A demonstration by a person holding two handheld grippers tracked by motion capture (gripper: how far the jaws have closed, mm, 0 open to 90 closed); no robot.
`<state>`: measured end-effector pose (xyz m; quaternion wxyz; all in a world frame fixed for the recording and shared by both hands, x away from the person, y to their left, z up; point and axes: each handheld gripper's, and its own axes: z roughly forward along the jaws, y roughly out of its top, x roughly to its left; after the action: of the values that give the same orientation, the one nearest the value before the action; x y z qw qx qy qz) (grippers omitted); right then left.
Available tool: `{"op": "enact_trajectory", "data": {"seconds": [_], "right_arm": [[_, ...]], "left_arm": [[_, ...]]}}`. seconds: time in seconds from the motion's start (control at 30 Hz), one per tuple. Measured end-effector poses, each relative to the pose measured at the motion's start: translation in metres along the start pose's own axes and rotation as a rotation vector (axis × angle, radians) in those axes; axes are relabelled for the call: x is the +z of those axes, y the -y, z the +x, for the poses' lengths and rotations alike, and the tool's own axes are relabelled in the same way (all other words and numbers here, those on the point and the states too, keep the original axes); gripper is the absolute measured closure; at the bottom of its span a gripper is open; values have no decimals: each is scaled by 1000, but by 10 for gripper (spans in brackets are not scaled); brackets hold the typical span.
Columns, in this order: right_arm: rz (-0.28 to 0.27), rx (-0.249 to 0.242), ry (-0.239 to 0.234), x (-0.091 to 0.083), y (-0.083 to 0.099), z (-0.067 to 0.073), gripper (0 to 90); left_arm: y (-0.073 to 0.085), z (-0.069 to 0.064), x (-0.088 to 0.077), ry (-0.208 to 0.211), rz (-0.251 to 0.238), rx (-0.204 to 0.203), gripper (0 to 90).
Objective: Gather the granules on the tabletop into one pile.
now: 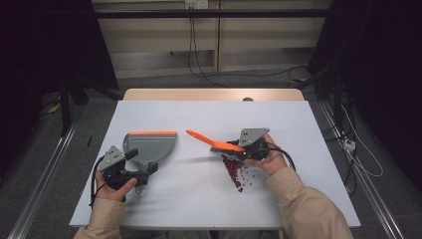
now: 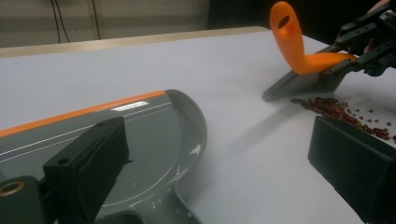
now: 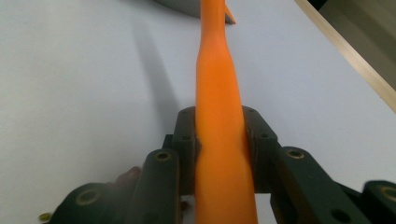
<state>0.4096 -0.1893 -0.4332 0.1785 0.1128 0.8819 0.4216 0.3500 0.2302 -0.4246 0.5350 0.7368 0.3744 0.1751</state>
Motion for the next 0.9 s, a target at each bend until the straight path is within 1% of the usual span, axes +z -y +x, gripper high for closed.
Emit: {"op": "enact_trajectory", "data": {"seconds": [0.07, 0.2, 0.27, 0.5, 0.63, 0.83, 0.9], "right_arm": [[9, -20, -13, -3, -1, 4, 710], [12, -33, -31, -7, -1, 11, 710], [10, -31, -28, -9, 0, 12, 710], [-1, -23, -43, -13, 2, 17, 710], [7, -22, -48, -16, 2, 19, 710], [0, -12, -54, -18, 1, 23, 711], [0, -16, -41, -19, 1, 24, 710]], "left_arm": [[0, 0, 0, 0, -2, -1, 49], [0, -1, 0, 0, -2, 1, 49], [0, -1, -1, -1, -3, 1, 49], [0, -1, -1, -2, -3, 1, 49], [0, -1, -1, -4, -2, 2, 49], [0, -2, 0, -2, 0, 5, 49], [0, -2, 0, -2, 0, 5, 49]]}}
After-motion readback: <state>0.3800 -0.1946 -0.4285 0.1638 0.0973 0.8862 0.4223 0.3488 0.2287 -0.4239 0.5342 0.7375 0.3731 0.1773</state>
